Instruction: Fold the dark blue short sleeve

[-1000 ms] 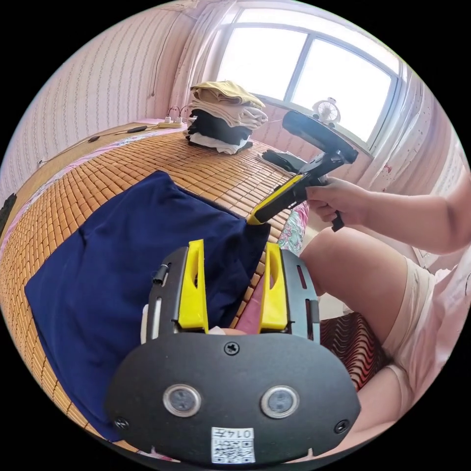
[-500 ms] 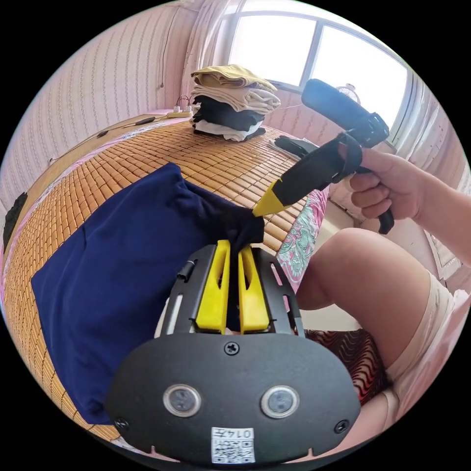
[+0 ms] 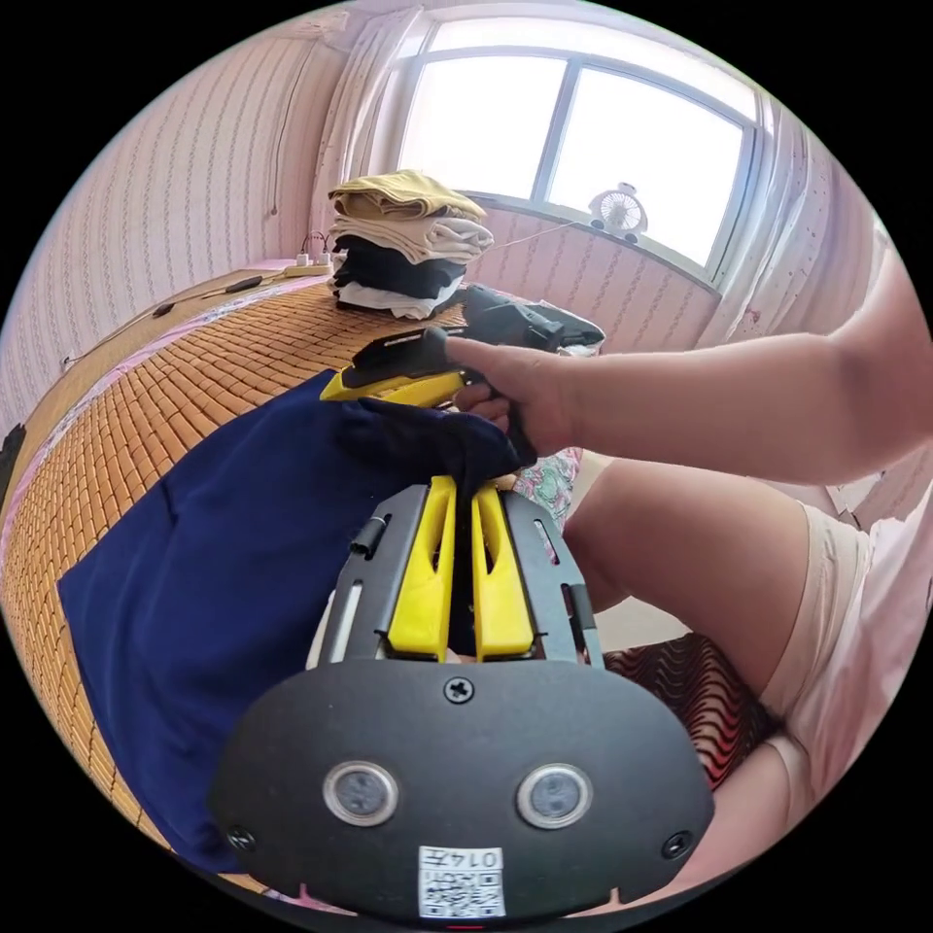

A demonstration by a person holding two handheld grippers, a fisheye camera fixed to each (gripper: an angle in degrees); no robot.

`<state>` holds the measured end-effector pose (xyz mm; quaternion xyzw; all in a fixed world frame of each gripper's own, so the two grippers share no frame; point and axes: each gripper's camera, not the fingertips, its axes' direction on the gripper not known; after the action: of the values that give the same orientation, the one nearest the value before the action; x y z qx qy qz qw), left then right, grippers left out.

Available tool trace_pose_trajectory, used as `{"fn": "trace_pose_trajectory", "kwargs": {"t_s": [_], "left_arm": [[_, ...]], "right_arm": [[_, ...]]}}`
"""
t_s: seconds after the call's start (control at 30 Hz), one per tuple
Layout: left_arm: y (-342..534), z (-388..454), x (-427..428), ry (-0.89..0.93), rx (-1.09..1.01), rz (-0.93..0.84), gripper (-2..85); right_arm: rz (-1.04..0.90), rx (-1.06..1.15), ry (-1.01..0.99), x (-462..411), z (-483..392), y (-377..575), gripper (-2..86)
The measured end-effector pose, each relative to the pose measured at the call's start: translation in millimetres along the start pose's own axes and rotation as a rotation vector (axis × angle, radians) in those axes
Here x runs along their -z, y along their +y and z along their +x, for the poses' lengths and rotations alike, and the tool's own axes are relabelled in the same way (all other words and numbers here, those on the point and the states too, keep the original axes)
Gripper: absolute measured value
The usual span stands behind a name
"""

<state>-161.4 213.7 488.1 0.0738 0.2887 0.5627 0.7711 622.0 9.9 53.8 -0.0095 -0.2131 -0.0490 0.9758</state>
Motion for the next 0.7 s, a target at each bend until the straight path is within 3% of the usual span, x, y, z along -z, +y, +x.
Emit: {"fn": "trace_pose_trajectory", "kwargs": {"t_s": [0.1, 0.23, 0.4, 0.53, 0.7], "left_arm": [[2.8, -1.7, 12.7, 0.025, -0.011, 0.034, -0.4], [5.8, -4.9, 31.2, 0.008, 0.008, 0.076, -0.4], [10.3, -13.1, 67.7, -0.015, 0.086, 0.202, -0.3], [16.3, -27.1, 99.2, -0.012, 0.187, 0.302, -0.2], [49.9, -67.2, 151.2, -0.084, 0.367, 0.339, -0.1]], "right_arm": [[0.085, -0.028, 0.015, -1.6, 3.8, -15.5, 8.1], [0.156, -0.101, -0.144, -0.5, 11.7, -30.3, 3.4], [0.163, -0.009, -0.127, 15.6, -35.6, -44.4, 1.9], [0.096, 0.112, 0.0, 18.1, -109.8, -64.2, 1.6], [-0.033, 0.269, 0.188, -45.8, -213.9, -92.6, 1.5]]}}
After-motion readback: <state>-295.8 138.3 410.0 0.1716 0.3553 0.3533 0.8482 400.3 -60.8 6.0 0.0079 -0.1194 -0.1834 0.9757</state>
